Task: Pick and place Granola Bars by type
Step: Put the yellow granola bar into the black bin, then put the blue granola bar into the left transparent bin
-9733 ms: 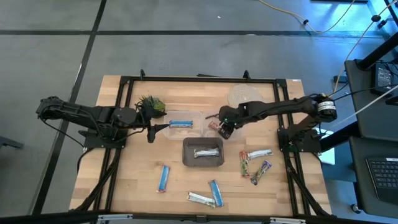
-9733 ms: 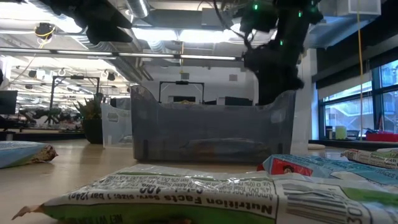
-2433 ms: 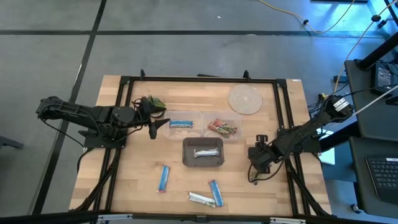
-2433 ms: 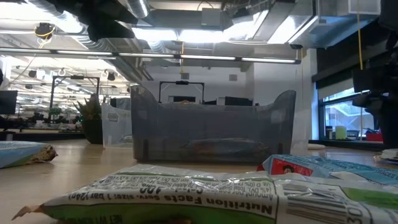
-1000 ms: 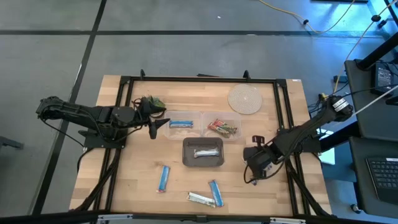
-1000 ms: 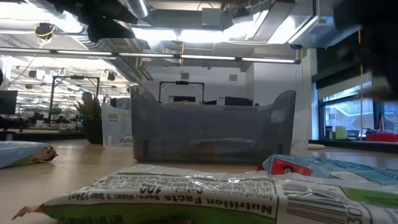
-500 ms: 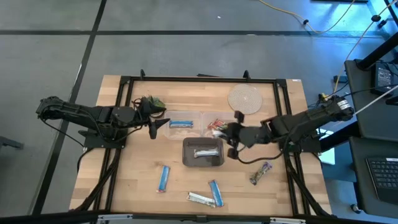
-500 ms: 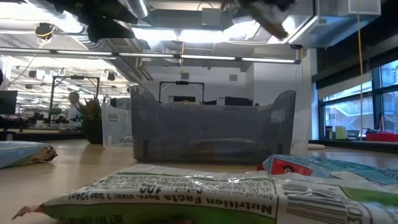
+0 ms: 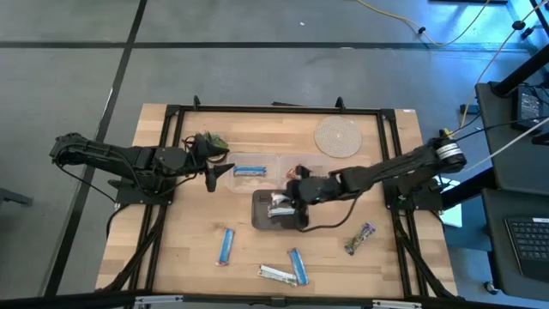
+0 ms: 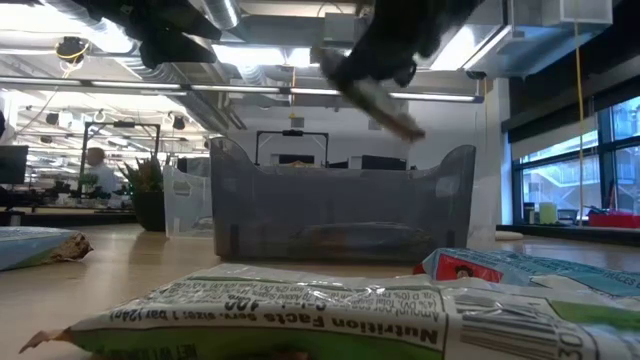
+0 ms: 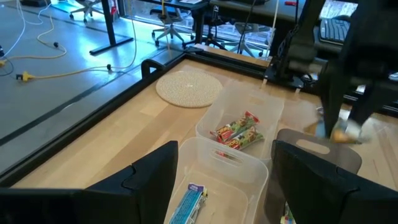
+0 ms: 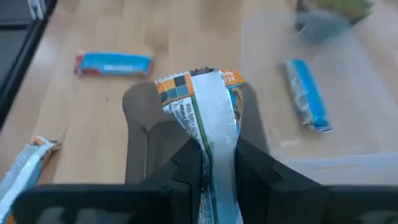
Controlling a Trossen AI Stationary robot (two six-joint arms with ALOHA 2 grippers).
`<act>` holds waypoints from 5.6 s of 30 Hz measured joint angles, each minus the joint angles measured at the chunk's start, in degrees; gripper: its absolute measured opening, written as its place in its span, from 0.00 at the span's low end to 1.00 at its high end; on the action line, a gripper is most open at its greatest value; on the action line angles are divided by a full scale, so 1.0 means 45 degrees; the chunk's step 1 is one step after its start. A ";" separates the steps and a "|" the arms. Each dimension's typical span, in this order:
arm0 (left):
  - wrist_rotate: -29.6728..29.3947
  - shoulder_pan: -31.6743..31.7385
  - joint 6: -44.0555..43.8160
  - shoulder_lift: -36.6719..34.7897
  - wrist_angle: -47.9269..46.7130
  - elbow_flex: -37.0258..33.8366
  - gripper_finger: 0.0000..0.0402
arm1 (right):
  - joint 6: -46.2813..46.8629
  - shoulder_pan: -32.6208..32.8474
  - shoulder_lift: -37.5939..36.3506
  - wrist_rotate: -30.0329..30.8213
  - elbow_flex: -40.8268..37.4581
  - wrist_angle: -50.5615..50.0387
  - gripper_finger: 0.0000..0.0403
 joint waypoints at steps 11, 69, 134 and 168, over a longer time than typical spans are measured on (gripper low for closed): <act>0.0000 0.0001 0.0002 0.0003 -0.0013 0.0000 0.63 | 0.0545 -0.0362 0.1805 -0.1647 0.0000 0.0068 0.19; 0.0000 -0.0004 -0.0003 0.0057 0.0036 0.0000 0.62 | 2.5078 0.4899 -0.1573 -0.2085 0.2137 -1.4315 0.49; -0.0086 -0.0003 0.0905 0.0057 0.0021 0.0000 0.62 | 2.7228 0.5743 0.1826 -0.3582 -0.2686 -0.7667 0.55; 0.0000 -0.0004 0.0900 0.0057 0.0016 0.0000 0.63 | 2.1906 0.5628 0.1938 0.0745 -0.0365 -0.9623 0.20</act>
